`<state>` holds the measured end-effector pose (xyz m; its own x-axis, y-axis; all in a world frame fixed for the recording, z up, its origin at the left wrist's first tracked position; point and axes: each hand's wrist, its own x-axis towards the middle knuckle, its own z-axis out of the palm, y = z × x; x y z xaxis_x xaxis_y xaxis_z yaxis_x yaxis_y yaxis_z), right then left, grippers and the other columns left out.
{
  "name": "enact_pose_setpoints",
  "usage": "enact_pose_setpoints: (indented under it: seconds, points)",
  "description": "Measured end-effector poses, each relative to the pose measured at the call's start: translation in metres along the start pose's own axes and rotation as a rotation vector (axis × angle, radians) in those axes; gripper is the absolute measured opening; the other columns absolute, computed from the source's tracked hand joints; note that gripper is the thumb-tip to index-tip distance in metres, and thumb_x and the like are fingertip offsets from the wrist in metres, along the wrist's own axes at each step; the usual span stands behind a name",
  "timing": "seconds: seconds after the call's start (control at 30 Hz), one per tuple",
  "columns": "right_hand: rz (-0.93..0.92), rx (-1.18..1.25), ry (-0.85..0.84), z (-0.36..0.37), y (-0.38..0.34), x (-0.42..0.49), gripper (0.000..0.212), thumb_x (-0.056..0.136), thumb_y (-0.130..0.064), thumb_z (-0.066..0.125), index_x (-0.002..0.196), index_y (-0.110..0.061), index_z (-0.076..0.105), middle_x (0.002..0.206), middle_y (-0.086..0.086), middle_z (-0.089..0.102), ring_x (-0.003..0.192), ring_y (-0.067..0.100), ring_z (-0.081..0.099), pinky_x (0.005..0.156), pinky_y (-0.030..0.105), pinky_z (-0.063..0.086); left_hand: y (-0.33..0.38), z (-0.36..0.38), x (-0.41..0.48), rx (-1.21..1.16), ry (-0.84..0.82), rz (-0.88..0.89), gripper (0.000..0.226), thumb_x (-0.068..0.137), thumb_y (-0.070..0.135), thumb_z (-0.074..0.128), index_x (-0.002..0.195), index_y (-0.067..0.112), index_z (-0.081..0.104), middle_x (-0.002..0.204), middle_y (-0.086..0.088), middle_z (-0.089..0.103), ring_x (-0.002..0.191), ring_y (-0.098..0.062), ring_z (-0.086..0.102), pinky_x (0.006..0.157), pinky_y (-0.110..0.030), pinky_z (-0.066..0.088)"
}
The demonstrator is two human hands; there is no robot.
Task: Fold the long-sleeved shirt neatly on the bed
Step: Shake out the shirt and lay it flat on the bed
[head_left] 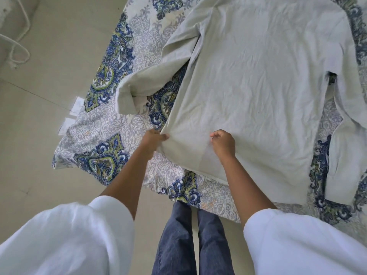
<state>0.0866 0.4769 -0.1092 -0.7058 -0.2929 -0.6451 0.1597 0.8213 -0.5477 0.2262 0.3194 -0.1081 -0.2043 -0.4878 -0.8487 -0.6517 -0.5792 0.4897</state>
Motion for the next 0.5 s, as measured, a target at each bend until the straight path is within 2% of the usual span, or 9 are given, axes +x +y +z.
enact_pose_setpoints:
  seconds: [0.07, 0.1, 0.17, 0.23, 0.27, 0.33, 0.4, 0.47, 0.5]
  points:
    - [-0.006, -0.030, -0.027, -0.002, 0.004, -0.001, 0.028, 0.088, -0.003, 0.043, 0.104, -0.008, 0.066, 0.116, 0.003, 0.065, 0.095, 0.017, 0.060, 0.071, 0.022, 0.039, -0.002, -0.004, 0.005, 0.058, -0.063, -0.007, 0.045, 0.080, -0.001, 0.065, 0.121, -0.008, 0.047, 0.113, -0.016, 0.056, 0.107, -0.038, 0.056, 0.090, -0.050, 0.051]
    - [-0.017, -0.052, -0.041, -0.002, 0.006, 0.000, 0.028, 0.089, -0.004, 0.044, 0.105, -0.009, 0.066, 0.115, 0.002, 0.066, 0.095, 0.016, 0.060, 0.071, 0.023, 0.040, -0.003, -0.005, 0.008, 0.095, -0.071, -0.002, 0.042, 0.081, -0.002, 0.064, 0.120, -0.006, 0.050, 0.113, -0.019, 0.057, 0.103, -0.039, 0.057, 0.081, -0.050, 0.054]
    - [-0.043, -0.116, -0.059, -0.001, 0.012, 0.001, 0.028, 0.088, -0.004, 0.045, 0.105, -0.013, 0.065, 0.114, 0.000, 0.065, 0.100, 0.017, 0.060, 0.077, 0.026, 0.045, -0.008, -0.002, 0.011, 0.170, -0.002, 0.018, 0.035, 0.084, 0.001, 0.062, 0.119, -0.003, 0.054, 0.110, -0.018, 0.059, 0.096, -0.039, 0.059, 0.065, -0.045, 0.055]
    - [-0.054, -0.138, -0.069, -0.003, 0.017, 0.001, 0.029, 0.088, -0.003, 0.045, 0.105, -0.017, 0.065, 0.115, 0.000, 0.065, 0.103, 0.018, 0.060, 0.084, 0.029, 0.048, -0.017, 0.001, 0.014, 0.171, 0.083, 0.017, 0.039, 0.085, 0.004, 0.062, 0.123, -0.002, 0.054, 0.115, -0.020, 0.060, 0.097, -0.038, 0.059, 0.069, -0.041, 0.053]
    - [-0.054, -0.119, -0.082, -0.005, 0.019, 0.000, 0.029, 0.088, -0.003, 0.046, 0.107, -0.016, 0.065, 0.116, 0.001, 0.064, 0.105, 0.018, 0.060, 0.085, 0.028, 0.047, -0.019, 0.001, 0.014, 0.136, 0.104, 0.000, 0.042, 0.085, 0.004, 0.063, 0.125, -0.003, 0.053, 0.117, -0.021, 0.060, 0.097, -0.036, 0.059, 0.069, -0.039, 0.052]
    - [-0.068, -0.049, -0.122, -0.009, 0.021, -0.005, 0.029, 0.090, -0.005, 0.047, 0.113, -0.013, 0.063, 0.116, 0.000, 0.063, 0.104, 0.015, 0.059, 0.081, 0.023, 0.043, -0.021, 0.000, 0.011, 0.026, 0.097, -0.040, 0.046, 0.085, 0.007, 0.064, 0.127, -0.006, 0.050, 0.114, -0.020, 0.059, 0.092, -0.032, 0.058, 0.058, -0.033, 0.049]
    - [-0.077, 0.005, -0.151, -0.014, 0.023, -0.013, 0.028, 0.091, -0.006, 0.046, 0.113, -0.011, 0.063, 0.109, 0.000, 0.062, 0.095, 0.014, 0.057, 0.074, 0.021, 0.041, -0.021, 0.001, 0.001, -0.153, -0.026, -0.079, 0.040, 0.087, 0.008, 0.060, 0.123, -0.006, 0.048, 0.108, -0.015, 0.057, 0.087, -0.027, 0.055, 0.053, -0.029, 0.047]
    - [-0.042, 0.038, -0.162, -0.016, 0.026, -0.021, 0.025, 0.090, -0.006, 0.045, 0.106, -0.010, 0.065, 0.099, 0.000, 0.061, 0.084, 0.016, 0.057, 0.065, 0.024, 0.044, -0.028, 0.002, -0.013, -0.370, -0.152, -0.117, 0.033, 0.088, 0.002, 0.054, 0.120, 0.002, 0.045, 0.109, -0.011, 0.056, 0.092, -0.025, 0.054, 0.065, -0.030, 0.048]
    - [0.007, 0.062, -0.155, -0.015, 0.030, -0.022, 0.023, 0.089, -0.005, 0.046, 0.101, -0.009, 0.065, 0.095, 0.002, 0.063, 0.081, 0.019, 0.058, 0.065, 0.027, 0.047, -0.034, 0.003, -0.018, -0.471, -0.172, -0.136, 0.032, 0.087, 0.000, 0.051, 0.119, 0.003, 0.044, 0.109, -0.010, 0.056, 0.094, -0.025, 0.054, 0.070, -0.031, 0.048]
